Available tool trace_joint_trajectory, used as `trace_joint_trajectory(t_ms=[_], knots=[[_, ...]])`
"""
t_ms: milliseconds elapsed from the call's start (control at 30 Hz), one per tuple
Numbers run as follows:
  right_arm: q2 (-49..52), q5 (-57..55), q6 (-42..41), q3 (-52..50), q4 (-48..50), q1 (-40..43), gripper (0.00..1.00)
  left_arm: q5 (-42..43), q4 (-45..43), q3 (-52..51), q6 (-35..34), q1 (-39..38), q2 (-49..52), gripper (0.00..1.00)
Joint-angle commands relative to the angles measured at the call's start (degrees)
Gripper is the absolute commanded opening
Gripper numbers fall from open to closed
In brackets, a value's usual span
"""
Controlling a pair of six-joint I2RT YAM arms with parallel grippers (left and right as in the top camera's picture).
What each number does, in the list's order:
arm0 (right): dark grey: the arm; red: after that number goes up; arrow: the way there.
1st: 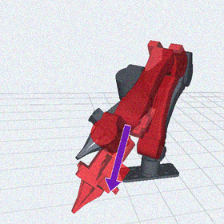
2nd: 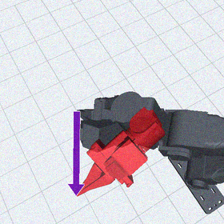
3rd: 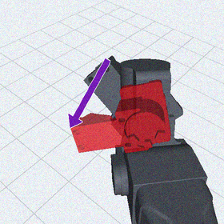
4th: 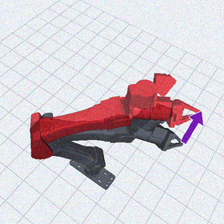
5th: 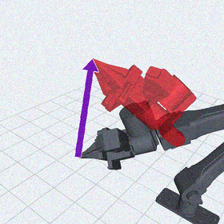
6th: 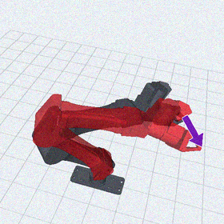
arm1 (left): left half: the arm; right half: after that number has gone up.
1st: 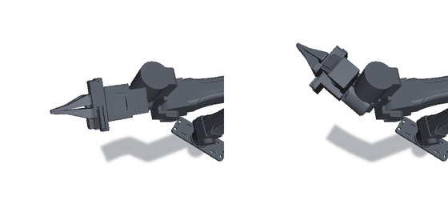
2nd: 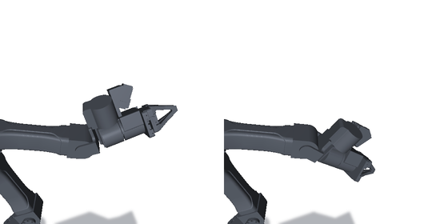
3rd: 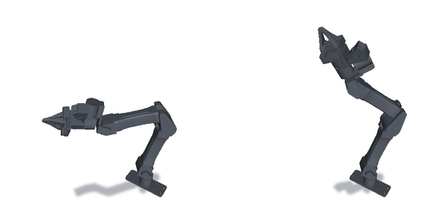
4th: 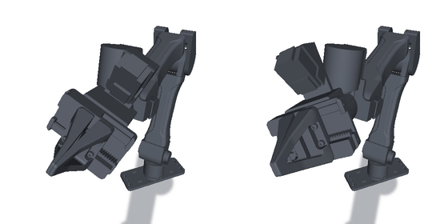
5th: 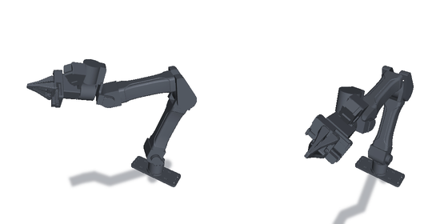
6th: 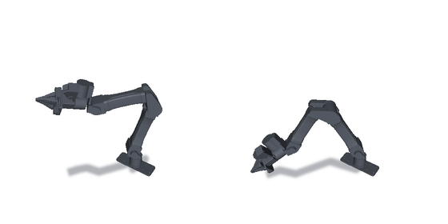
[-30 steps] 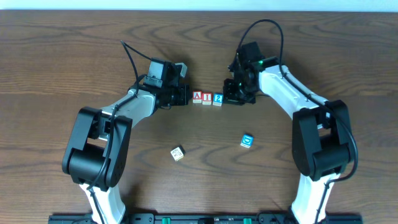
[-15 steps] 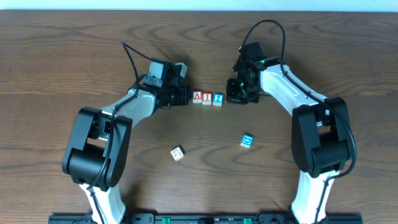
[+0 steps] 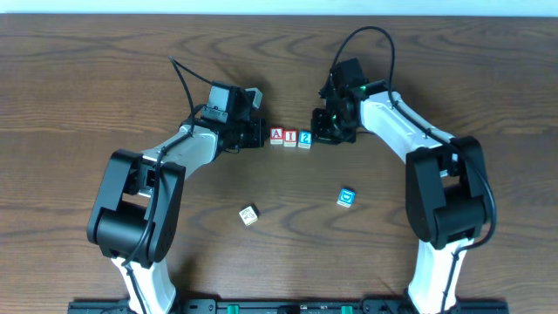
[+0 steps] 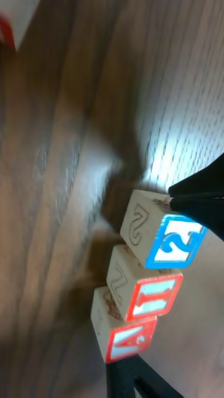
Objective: Spell out Ai2
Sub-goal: 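Push the 'A' and '2' blocks inward with both grippers to align the row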
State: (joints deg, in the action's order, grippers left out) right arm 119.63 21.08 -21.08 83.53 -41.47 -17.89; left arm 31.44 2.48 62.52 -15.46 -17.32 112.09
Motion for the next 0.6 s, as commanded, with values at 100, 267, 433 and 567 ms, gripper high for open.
trace_joint_trajectory(t_ms=[100, 267, 433, 567], knots=[[1.6, 1.7, -1.2, 0.9, 0.2, -0.7, 0.01, 1.2, -0.2, 1.1, -0.4, 0.0, 1.0, 0.06], [1.6, 1.7, -1.2, 0.9, 0.2, -0.7, 0.01, 1.2, 0.2, 1.1, -0.4, 0.0, 1.0, 0.06], [1.6, 1.7, -1.2, 0.9, 0.4, -0.7, 0.01, 1.5, 0.2, 1.1, -0.4, -0.1, 1.0, 0.06], [1.6, 1.7, -1.2, 0.9, 1.0, -0.7, 0.01, 1.7, 0.2, 1.1, -0.4, -0.4, 1.0, 0.06]])
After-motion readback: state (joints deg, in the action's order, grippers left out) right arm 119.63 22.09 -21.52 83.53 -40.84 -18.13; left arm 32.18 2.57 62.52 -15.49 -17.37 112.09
